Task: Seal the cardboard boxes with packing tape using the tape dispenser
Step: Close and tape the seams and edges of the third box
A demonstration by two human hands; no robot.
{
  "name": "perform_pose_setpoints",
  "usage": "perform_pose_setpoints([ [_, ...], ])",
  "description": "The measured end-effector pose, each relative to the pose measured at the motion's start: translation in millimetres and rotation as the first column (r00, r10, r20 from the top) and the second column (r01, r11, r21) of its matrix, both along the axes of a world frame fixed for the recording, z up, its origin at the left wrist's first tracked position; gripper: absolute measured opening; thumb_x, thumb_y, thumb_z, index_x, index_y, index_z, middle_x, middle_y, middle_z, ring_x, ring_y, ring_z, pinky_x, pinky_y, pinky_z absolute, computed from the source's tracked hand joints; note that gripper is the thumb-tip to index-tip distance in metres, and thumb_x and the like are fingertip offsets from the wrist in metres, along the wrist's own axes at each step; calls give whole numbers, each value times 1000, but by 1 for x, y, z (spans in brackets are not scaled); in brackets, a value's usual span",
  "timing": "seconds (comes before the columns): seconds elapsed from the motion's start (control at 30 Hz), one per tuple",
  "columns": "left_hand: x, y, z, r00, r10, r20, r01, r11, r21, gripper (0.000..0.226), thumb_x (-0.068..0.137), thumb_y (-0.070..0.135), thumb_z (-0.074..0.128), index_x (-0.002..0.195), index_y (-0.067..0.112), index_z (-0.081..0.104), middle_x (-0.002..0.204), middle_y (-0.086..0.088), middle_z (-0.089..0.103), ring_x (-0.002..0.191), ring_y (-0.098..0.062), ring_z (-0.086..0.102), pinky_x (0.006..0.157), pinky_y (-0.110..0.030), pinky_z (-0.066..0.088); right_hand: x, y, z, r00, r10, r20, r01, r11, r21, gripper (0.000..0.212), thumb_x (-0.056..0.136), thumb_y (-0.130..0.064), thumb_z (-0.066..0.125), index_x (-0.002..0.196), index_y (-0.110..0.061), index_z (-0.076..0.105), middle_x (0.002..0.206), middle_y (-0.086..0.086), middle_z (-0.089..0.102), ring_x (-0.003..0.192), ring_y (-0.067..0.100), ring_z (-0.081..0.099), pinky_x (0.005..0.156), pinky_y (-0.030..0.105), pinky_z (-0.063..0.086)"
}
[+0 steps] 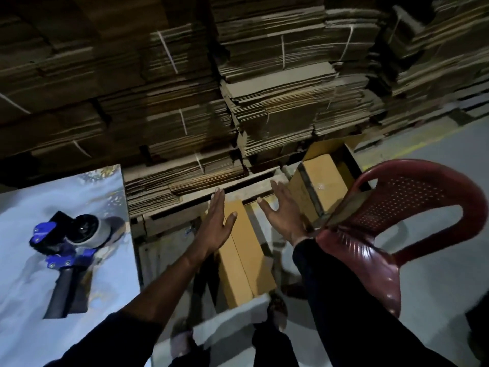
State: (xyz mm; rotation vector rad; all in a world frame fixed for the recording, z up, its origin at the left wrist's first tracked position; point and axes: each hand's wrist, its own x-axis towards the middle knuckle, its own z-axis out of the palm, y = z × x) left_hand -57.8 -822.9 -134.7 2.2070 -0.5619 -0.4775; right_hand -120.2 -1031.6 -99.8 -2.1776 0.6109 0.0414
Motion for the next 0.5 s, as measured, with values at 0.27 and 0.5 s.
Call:
perform_pose_setpoints([
  [0.27,23,-66,-72,974,226,-14,-224,972,71,79,109,44,45,165,19,-4,172,1,-14,159,-17,-13,131,-46,6,61,-71,-81,986,163,-36,-163,987,9,93,93,-69,59,164,-44,5,174,-10,-2,160,18,3,126,46,22],
  [0.5,61,-109,-170,955,298,-3,-297,952,79,79,109,47,44,166,19,-3,173,-1,-12,160,-20,-14,131,-47,3,117,-87,-174,982,187,-39,-185,981,57,94,93,-64,62,164,-41,6,174,-5,1,160,23,5,126,47,21],
])
